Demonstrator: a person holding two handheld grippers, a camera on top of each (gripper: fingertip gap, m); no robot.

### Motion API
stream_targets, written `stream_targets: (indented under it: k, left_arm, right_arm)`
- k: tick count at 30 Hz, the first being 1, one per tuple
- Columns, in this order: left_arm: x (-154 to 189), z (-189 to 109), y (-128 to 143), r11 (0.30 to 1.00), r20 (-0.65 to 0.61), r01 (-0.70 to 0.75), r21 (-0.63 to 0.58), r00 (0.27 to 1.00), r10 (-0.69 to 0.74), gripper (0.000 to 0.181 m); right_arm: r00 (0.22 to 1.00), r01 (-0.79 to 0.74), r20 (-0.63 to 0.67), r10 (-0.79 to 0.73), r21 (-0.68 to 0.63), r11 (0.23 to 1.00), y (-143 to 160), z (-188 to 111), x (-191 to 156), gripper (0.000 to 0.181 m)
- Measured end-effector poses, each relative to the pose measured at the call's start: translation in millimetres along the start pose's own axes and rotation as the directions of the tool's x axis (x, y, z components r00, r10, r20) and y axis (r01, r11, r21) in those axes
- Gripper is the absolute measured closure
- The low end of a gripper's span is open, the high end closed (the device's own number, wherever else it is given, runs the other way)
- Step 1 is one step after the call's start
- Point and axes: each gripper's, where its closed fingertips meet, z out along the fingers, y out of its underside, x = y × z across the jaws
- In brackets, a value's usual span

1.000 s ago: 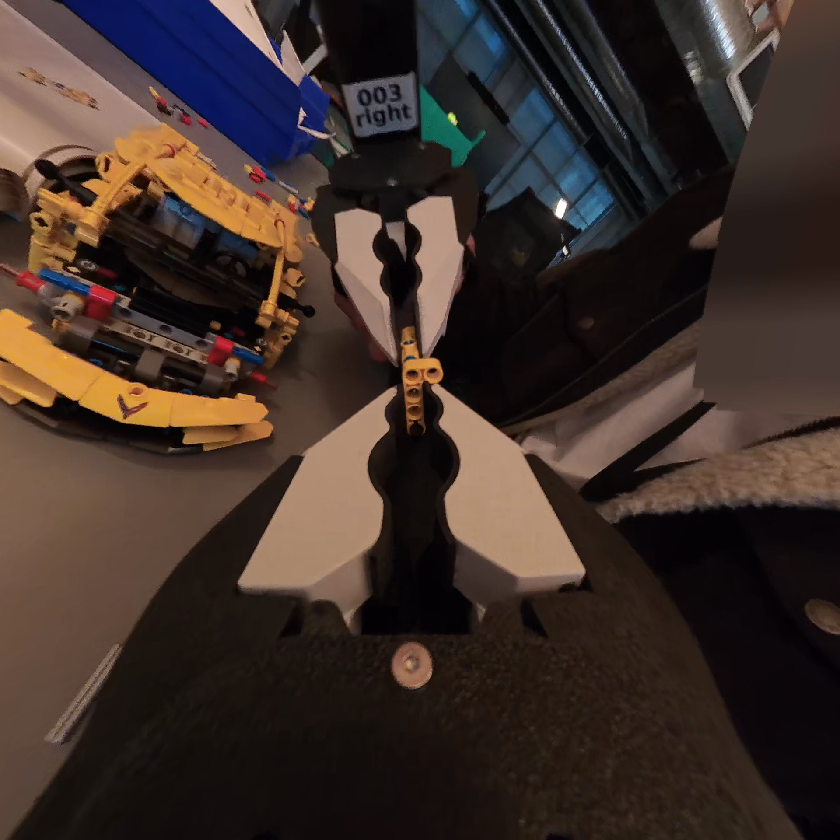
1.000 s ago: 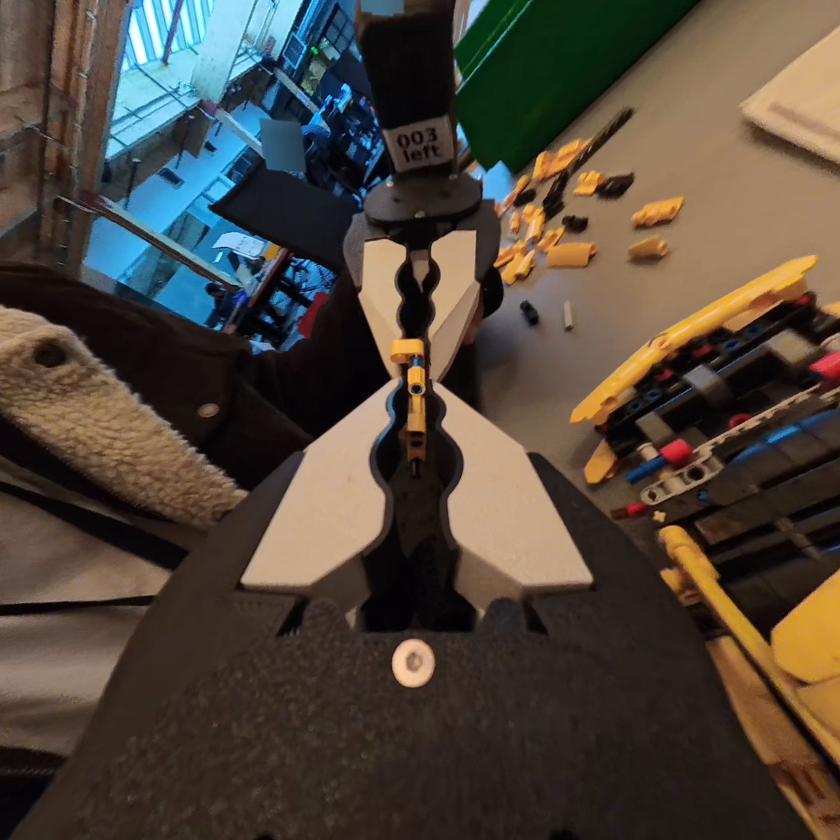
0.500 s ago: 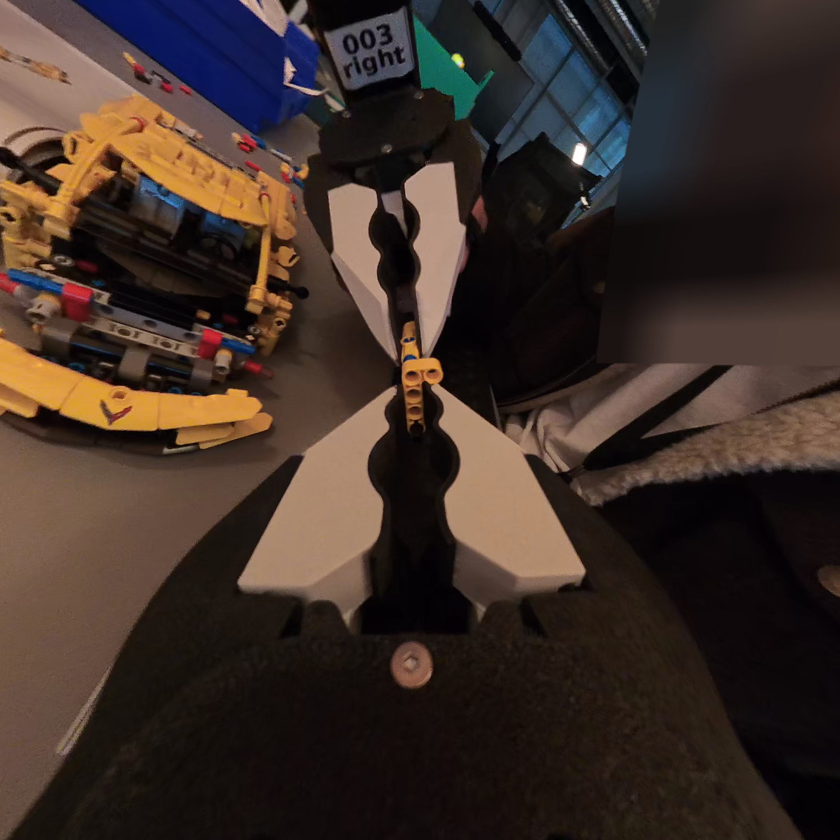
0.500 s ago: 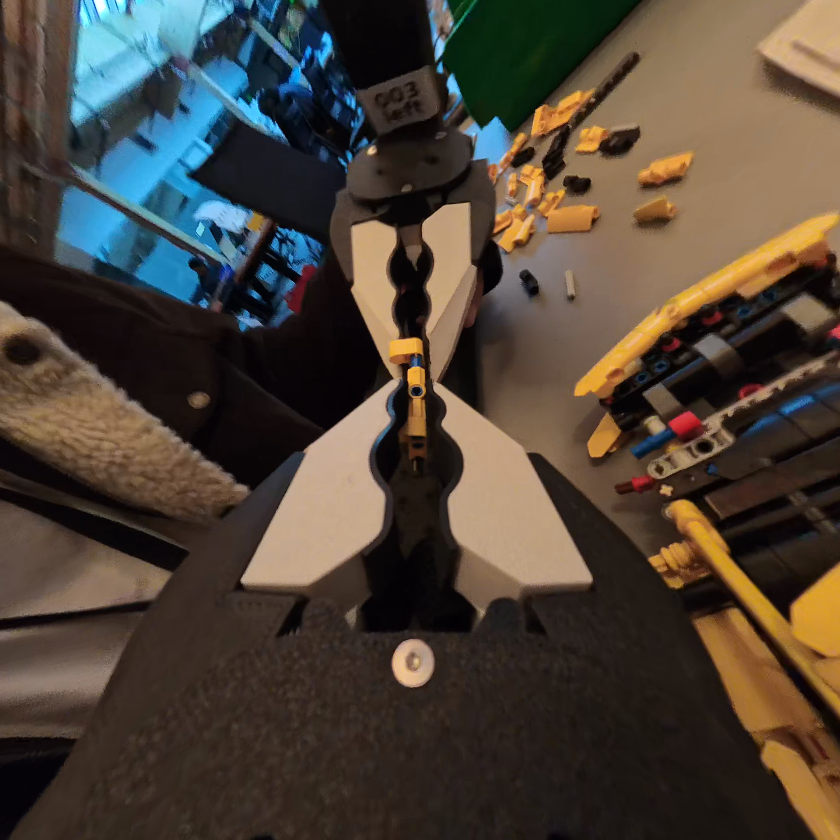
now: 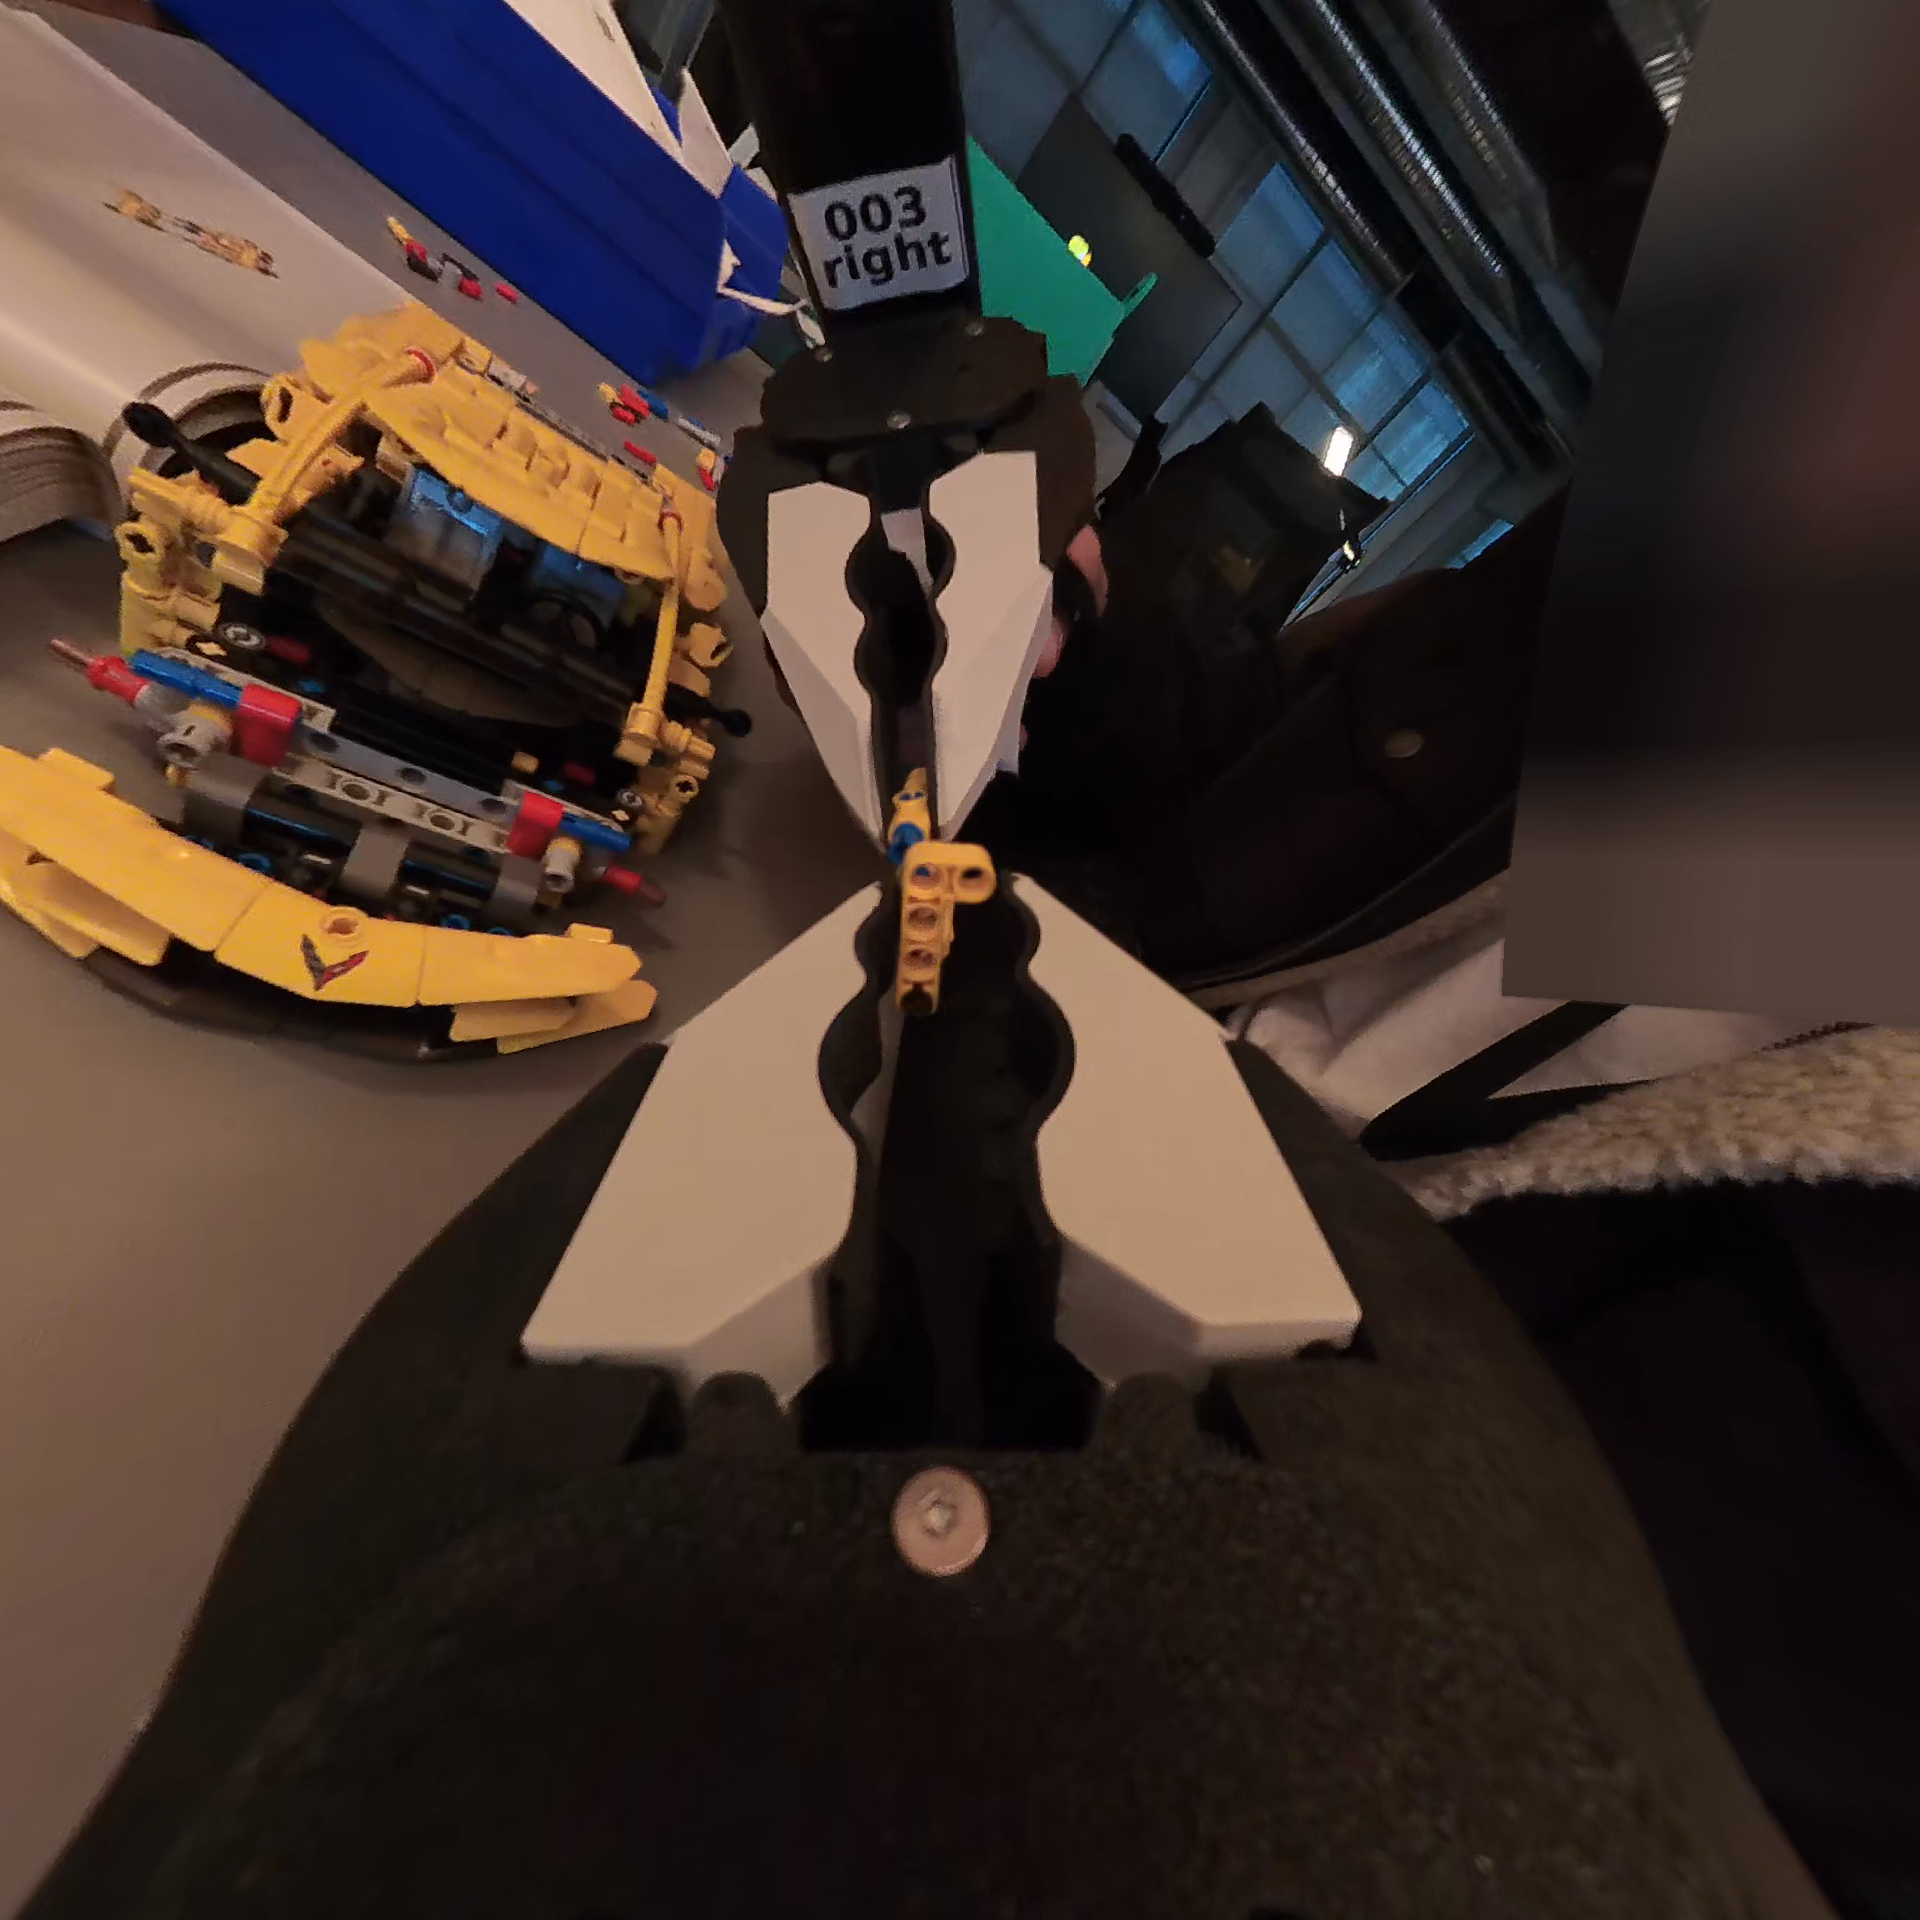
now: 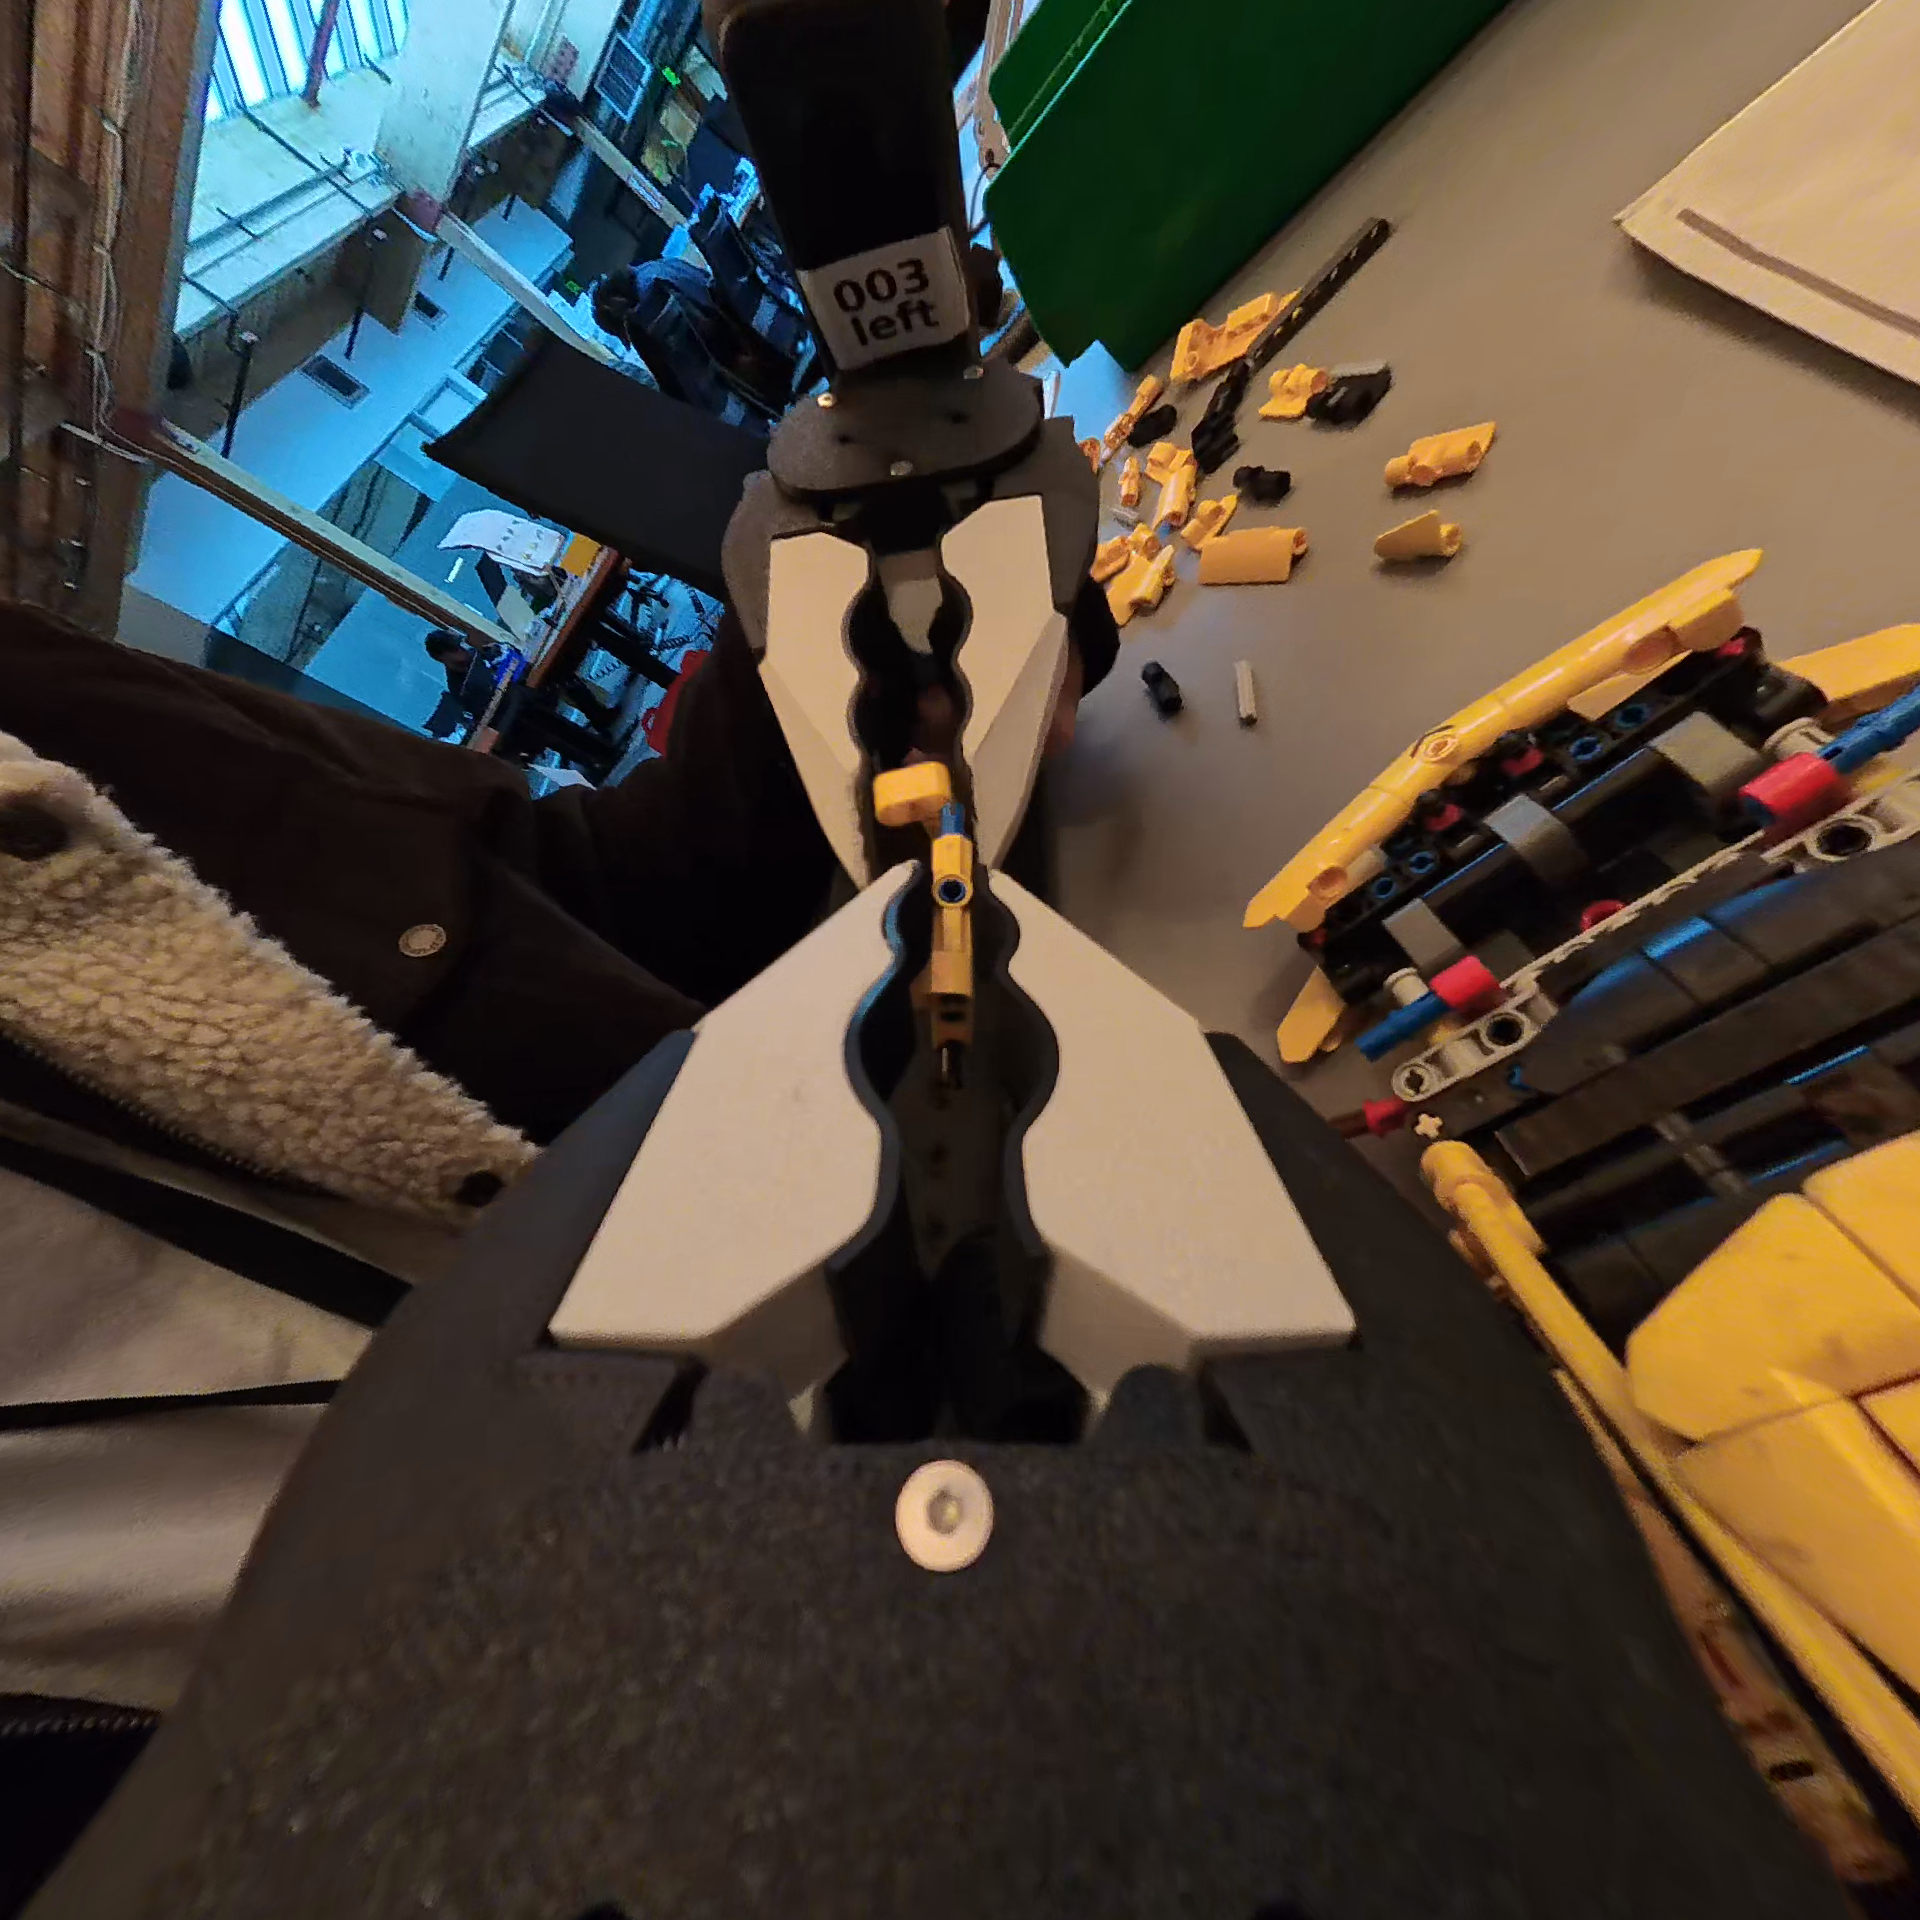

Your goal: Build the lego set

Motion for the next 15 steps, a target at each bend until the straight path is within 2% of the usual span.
stream_targets:
  k: [5, 15]
  left_arm:
    - [-0.7, -4.9, -6.1, 0.999, 0.001, 0.005, 0.043, 1.0, -0.005, 0.166]
    - [5.6, -2.3, -3.7, 1.0, -0.028, -0.015, 0.026, 0.999, 0.015, 0.167]
  right_arm:
    - [1.0, -0.006, 0.011, 0.006, 0.004, 1.0, -0.3, -1.0, -0.8, 0.175]
    - [0.999, 0.043, 0.013, -0.044, 0.007, 0.999, -1.5, 2.2, -9.7, 0.175]
